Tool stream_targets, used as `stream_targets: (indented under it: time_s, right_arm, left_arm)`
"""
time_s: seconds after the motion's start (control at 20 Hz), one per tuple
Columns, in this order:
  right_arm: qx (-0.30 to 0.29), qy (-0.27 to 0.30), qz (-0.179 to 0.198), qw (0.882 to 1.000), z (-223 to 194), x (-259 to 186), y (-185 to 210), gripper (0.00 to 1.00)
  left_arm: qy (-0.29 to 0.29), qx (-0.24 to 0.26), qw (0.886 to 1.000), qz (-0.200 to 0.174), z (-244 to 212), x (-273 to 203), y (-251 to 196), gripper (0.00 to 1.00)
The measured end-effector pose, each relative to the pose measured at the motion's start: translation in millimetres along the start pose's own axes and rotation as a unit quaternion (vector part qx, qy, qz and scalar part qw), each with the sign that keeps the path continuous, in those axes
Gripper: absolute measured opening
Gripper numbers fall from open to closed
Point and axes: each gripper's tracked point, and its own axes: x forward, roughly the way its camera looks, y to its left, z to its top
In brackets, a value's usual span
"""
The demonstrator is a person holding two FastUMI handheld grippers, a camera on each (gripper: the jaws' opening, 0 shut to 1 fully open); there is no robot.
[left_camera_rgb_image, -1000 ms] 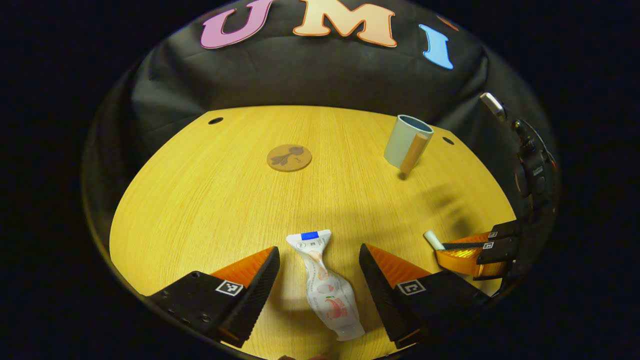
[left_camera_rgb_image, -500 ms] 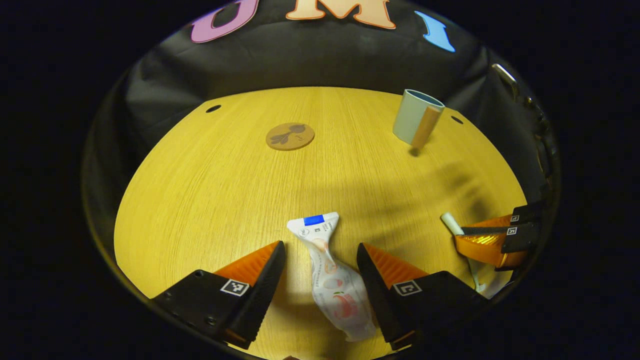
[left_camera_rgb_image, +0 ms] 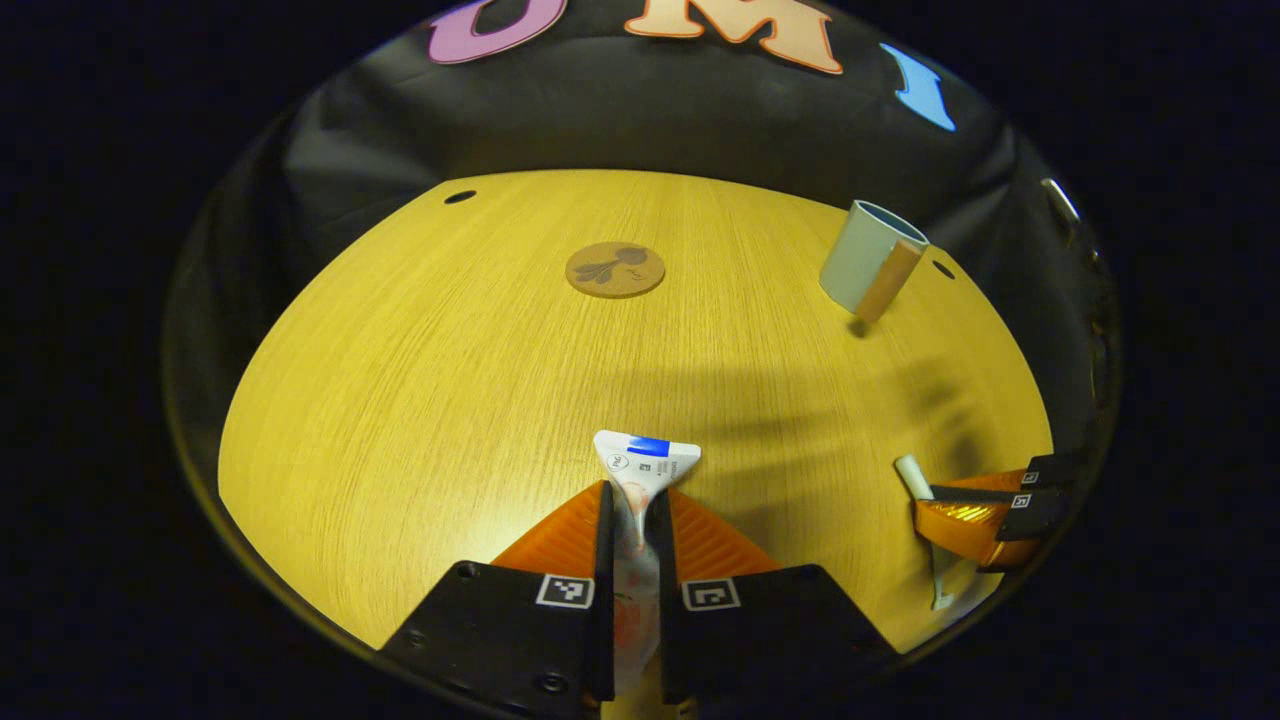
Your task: Put the toothbrush and toothpaste on the desktop into the cup, then pick up the cup and place it on the coaster on the desktop.
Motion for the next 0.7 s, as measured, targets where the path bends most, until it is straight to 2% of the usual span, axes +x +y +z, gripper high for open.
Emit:
stream_targets:
  time_s: [0.2, 0.3, 0.35, 0.5, 0.7]
  right_arm:
    - [-0.006, -0.002, -0.002, 1.0, 0.1, 0.2, -0.4, 0.08]
    - [-0.003, -0.001, -0.002, 1.0, -0.1, 0.5, -0.6, 0.08]
    - [-0.002, -0.001, -0.002, 1.0, 0.0, 0.0, -0.4, 0.08]
    - [-0.001, -0.004, 0.008, 1.0, 1.7, -0.2, -0.2, 0.08]
    - [0.016, -0.016, 0.015, 1.0, 3.9, -1.4, -1.1, 0.08]
  left_arm:
    - [-0.011, 0.007, 1.0, -0.011, 1.0, -0.8, -1.2, 0.05]
    - [-0.024, 0.012, 1.0, -0.008, 2.7, -0.8, -1.1, 0.05]
    - [-0.027, 0.01, 0.999, -0.014, 3.6, -1.7, -3.0, 0.01]
    - [-0.028, -0.017, 0.999, -0.03, 4.2, -3.2, -3.2, 0.0]
    - [-0.04, -0.05, 0.998, -0.029, 8.8, -9.0, 1.6, 0.0]
